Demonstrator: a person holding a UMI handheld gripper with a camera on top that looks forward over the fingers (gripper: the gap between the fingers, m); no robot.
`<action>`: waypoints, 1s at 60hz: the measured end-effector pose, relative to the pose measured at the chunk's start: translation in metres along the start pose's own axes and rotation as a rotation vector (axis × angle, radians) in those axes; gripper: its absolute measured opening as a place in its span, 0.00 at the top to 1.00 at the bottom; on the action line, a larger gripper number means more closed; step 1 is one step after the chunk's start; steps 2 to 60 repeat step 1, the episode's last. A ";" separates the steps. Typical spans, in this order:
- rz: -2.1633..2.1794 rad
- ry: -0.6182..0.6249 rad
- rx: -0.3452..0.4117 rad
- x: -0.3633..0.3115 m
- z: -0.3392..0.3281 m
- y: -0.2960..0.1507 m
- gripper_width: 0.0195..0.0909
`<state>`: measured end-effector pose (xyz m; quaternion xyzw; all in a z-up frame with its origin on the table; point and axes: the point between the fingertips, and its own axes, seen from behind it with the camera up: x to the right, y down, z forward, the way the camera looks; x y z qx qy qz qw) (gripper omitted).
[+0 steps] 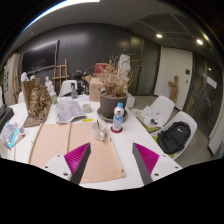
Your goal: Pour water
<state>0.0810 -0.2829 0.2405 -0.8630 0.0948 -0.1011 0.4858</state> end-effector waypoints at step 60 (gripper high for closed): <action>-0.001 -0.002 -0.003 0.000 -0.001 0.001 0.08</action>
